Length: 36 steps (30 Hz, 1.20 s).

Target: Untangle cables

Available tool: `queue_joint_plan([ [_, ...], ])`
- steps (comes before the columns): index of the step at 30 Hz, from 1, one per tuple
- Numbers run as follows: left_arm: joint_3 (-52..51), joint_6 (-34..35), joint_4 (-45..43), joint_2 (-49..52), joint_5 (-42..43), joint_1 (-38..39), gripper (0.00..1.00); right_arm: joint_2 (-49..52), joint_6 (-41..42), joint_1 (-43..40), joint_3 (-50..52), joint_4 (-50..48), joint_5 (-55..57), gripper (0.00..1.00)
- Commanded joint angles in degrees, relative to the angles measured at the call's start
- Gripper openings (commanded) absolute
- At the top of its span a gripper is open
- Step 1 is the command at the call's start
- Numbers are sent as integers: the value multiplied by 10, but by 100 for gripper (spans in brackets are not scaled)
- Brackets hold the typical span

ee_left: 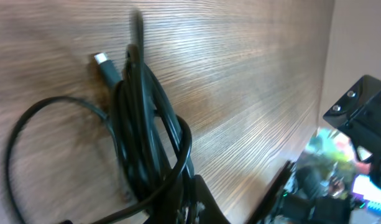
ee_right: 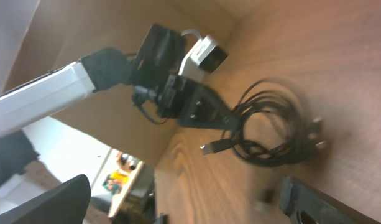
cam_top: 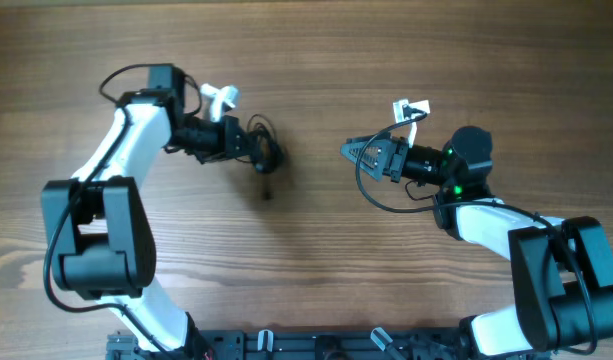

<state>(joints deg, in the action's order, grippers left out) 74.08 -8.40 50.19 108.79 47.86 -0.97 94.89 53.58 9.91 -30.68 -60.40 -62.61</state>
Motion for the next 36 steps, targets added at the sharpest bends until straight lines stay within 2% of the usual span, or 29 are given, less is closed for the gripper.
queue_joint_plan([
  [1,-2,28,32,-40,16,-14,4,-2,-39,3,-30,3,26,100],
  [5,-2,-20,37,-68,70,-2,4,-2,-44,45,-43,66,74,99],
  [7,-2,-56,38,-81,89,21,4,-2,-79,81,-43,133,108,100],
  [9,-2,-129,65,-93,94,54,4,-2,-137,104,-43,147,90,100],
  [10,-2,-149,76,-96,94,62,4,-2,-152,105,-43,146,80,96],
  [11,-2,-171,89,-98,94,71,4,-2,-160,105,-43,146,70,80],
  [12,-2,-191,100,-99,94,80,4,-2,-153,105,-43,146,67,58],
  [13,-2,-200,105,-100,94,89,4,-2,-110,105,-43,146,66,35],
  [15,-2,-199,103,-100,94,101,4,-2,-8,107,-42,147,66,35],
  [19,-2,-199,94,-100,94,120,4,-2,130,109,-42,146,68,37],
  [21,-2,-196,88,-100,109,128,4,-2,99,109,-42,146,77,43],
  [23,-2,-195,85,-100,134,127,4,-2,94,109,-42,146,77,44],
  [26,-2,-195,84,-100,137,128,4,-2,169,109,-42,146,87,40],
  [30,-2,-224,82,-100,136,144,4,-2,328,110,-42,146,119,25],
  [32,-2,-229,78,-100,136,154,4,-2,372,115,-42,146,139,24],
  [36,-2,-229,71,-100,110,162,4,-2,455,120,-42,146,179,28],
])
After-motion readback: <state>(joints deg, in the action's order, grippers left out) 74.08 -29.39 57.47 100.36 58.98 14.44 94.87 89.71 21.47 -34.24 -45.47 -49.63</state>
